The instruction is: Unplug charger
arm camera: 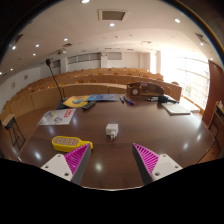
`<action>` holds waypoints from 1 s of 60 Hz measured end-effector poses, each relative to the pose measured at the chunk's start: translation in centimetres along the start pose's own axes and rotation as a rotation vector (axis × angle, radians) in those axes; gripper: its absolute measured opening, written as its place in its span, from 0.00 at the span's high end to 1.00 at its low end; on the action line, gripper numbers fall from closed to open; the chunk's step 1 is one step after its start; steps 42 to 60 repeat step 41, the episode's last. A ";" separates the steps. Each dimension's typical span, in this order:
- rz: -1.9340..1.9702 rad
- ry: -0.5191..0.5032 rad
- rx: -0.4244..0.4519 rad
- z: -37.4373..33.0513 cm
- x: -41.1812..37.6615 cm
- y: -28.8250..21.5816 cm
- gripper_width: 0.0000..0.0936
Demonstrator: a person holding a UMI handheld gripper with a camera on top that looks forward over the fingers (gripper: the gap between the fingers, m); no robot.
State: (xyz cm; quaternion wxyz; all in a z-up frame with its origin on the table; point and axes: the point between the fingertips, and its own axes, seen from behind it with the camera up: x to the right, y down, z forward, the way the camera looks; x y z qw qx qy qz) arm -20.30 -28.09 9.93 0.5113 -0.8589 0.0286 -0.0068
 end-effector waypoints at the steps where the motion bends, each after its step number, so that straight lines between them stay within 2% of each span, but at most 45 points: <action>1: -0.003 0.003 0.003 -0.7 -0.1 0.1 0.09; 12: -0.024 0.038 0.010 -9.2 -1.2 2.3 0.09; 25: -0.069 0.046 0.040 -15.1 -2.8 3.9 0.09; 60: -0.078 0.028 0.044 -17.0 -4.3 4.1 0.09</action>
